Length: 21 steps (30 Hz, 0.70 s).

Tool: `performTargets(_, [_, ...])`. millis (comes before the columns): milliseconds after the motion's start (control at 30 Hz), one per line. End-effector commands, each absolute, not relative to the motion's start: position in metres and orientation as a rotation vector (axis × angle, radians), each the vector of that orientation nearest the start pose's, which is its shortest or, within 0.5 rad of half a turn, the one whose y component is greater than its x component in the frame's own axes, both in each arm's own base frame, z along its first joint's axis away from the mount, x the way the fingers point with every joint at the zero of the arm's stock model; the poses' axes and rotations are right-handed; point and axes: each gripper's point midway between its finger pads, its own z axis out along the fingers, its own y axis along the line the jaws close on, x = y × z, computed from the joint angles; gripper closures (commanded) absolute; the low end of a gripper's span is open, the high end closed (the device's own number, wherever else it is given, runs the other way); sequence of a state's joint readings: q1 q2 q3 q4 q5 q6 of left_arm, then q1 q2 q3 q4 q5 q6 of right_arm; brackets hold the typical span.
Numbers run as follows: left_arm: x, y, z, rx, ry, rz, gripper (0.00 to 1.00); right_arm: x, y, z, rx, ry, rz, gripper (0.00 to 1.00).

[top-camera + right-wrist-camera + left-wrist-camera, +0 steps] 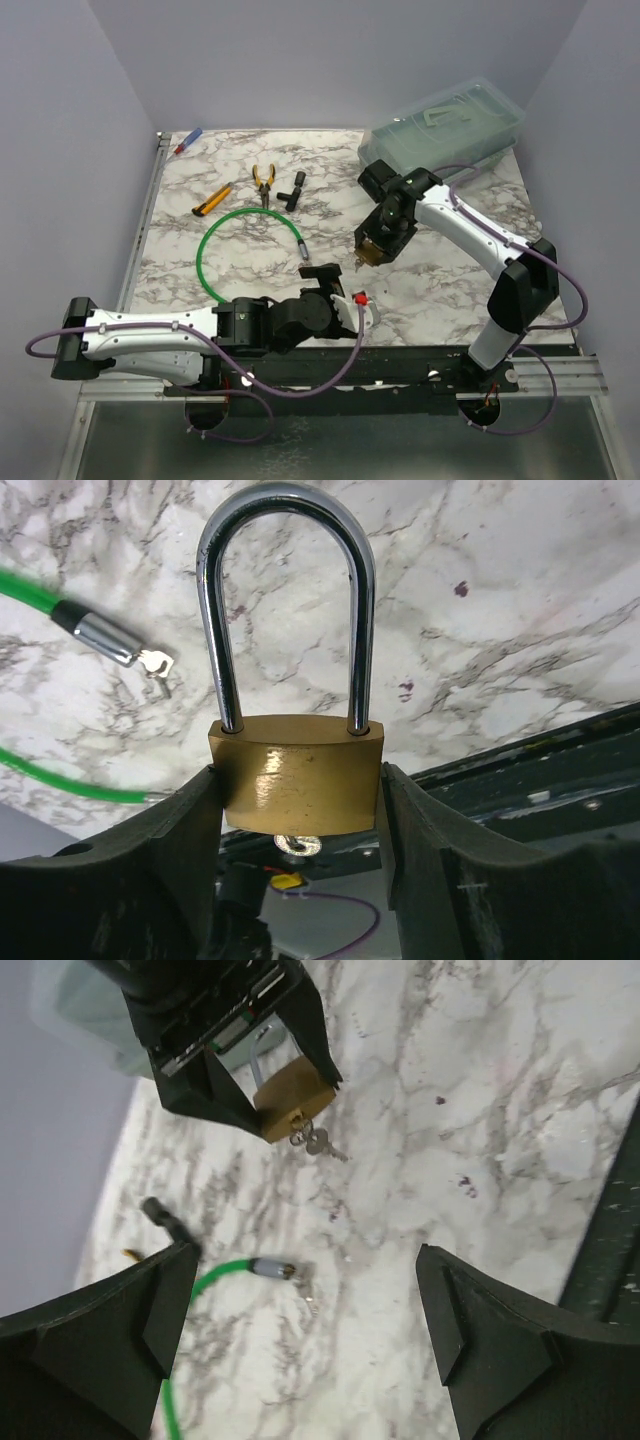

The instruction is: Unlock with the key

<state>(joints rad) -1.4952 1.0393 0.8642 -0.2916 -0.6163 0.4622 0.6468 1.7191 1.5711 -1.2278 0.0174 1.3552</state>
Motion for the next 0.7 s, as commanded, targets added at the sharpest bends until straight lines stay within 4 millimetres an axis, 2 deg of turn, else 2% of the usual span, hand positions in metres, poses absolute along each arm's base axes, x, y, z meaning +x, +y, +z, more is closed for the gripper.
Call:
performTargets(0, [0.119,-0.288,0.218,1.205,1.696,-0.376,0.01,0.264,0.229,0.158,0.861,2.764,0.243,1.00])
performTargets(167, [0.135,-0.288,0.218,0.879,1.988,-0.686,0.02,0.264,0.231,0.160,0.717,2.780,0.293,1.00])
performTargets(300, [0.153,-0.289,0.207,0.609,2.134,-0.823,0.07,0.267,0.234,0.169,0.641,2.727,0.391,1.00])
performTargets(367, [0.160,-0.291,0.207,0.464,2.157,-0.904,0.07,0.268,0.236,0.175,0.611,2.690,0.451,1.00])
performTargets(533, [0.169,-0.304,0.228,0.201,2.118,-1.180,0.07,0.268,0.245,0.191,0.508,2.601,0.617,1.00])
performTargets(667, [0.185,-0.307,0.234,0.013,2.059,-1.253,0.09,0.270,0.248,0.196,0.517,2.588,0.647,1.00])
